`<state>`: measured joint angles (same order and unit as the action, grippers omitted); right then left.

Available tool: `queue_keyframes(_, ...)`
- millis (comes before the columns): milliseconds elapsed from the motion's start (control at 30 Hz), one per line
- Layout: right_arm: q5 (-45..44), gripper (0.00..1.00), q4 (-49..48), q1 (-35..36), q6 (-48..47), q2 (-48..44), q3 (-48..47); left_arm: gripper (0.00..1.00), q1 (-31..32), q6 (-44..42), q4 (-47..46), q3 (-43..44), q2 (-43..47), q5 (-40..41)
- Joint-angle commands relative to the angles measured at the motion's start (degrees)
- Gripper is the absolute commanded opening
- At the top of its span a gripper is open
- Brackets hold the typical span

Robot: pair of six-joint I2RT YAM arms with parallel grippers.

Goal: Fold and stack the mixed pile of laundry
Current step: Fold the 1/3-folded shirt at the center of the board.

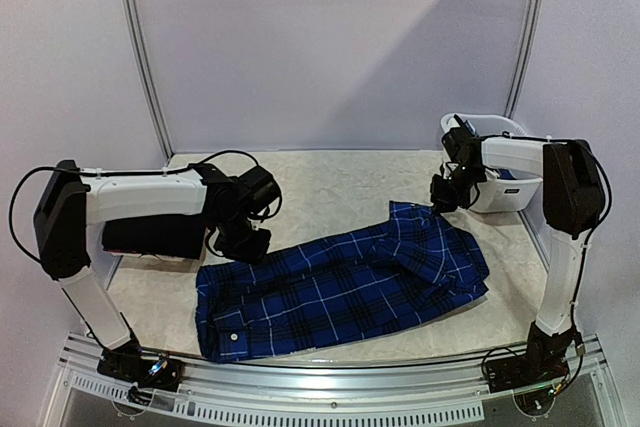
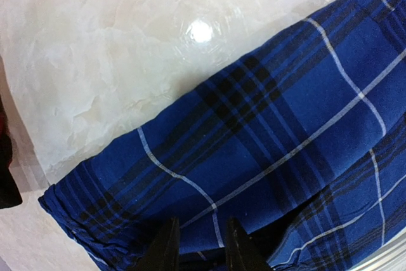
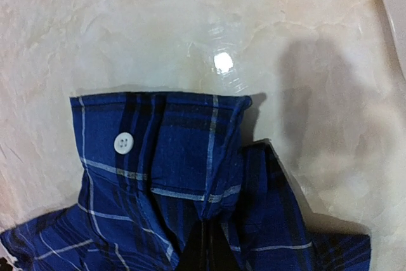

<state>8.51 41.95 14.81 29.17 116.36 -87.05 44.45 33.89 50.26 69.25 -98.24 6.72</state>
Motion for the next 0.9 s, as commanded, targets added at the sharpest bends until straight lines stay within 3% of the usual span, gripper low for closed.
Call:
queue_keyframes(0,1.79,0.00,-1.44,-0.25,-1.15,-0.23,-1.42,0.24,-0.24,0.12,0.48,-0.04,1.80,0.46)
queue_keyframes(400,8.06,0.00,-1.32,3.33,-5.96,-6.24,-2.02,0.24,-0.31,1.03,-0.05,0.91,3.50,0.86)
queue_keyframes(633,8.34,0.00,-0.44,11.20,-7.14,-10.85,-2.63,0.25,-0.50,1.67,0.06,1.26,5.58,1.67)
queue_keyframes(867,10.72,0.00,-1.69,24.01,-8.86,-13.55,-3.81,0.25,-1.23,2.69,-0.09,-1.16,9.34,2.30)
